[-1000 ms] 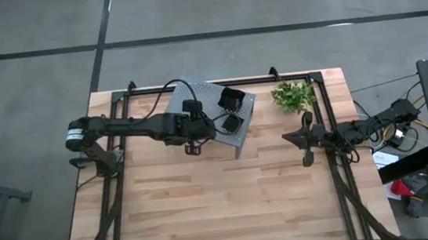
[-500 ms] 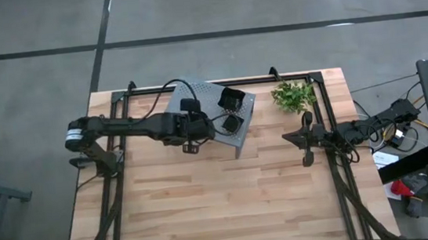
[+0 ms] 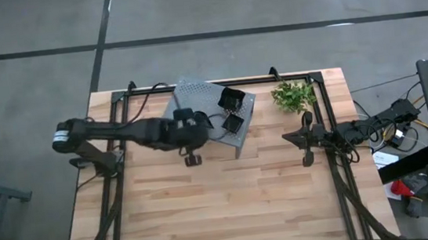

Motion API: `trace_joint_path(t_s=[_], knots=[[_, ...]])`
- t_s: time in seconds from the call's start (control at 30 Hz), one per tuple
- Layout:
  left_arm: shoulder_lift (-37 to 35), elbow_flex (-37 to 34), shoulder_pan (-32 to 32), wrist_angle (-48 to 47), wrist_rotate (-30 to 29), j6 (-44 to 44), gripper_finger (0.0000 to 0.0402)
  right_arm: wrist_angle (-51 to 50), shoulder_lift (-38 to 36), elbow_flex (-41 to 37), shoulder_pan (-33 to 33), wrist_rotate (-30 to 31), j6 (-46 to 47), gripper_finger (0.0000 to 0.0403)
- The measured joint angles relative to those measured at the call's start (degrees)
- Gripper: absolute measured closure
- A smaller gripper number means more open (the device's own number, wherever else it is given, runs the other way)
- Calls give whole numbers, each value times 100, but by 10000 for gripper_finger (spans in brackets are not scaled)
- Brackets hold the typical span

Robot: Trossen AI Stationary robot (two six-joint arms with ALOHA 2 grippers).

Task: Pick & Place Mini shaped plates
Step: Return to Home Position

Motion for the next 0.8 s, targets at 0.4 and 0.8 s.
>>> trace_joint_path(t_s=[0.4,0.8], knots=[[-2137,-2897,-870,3196,975,-392,400,0,-1,0,0,0,0,394],[-5002,-6566,-859,6488,1873,-1048,401,0,-1,0,-2,0,3,394]])
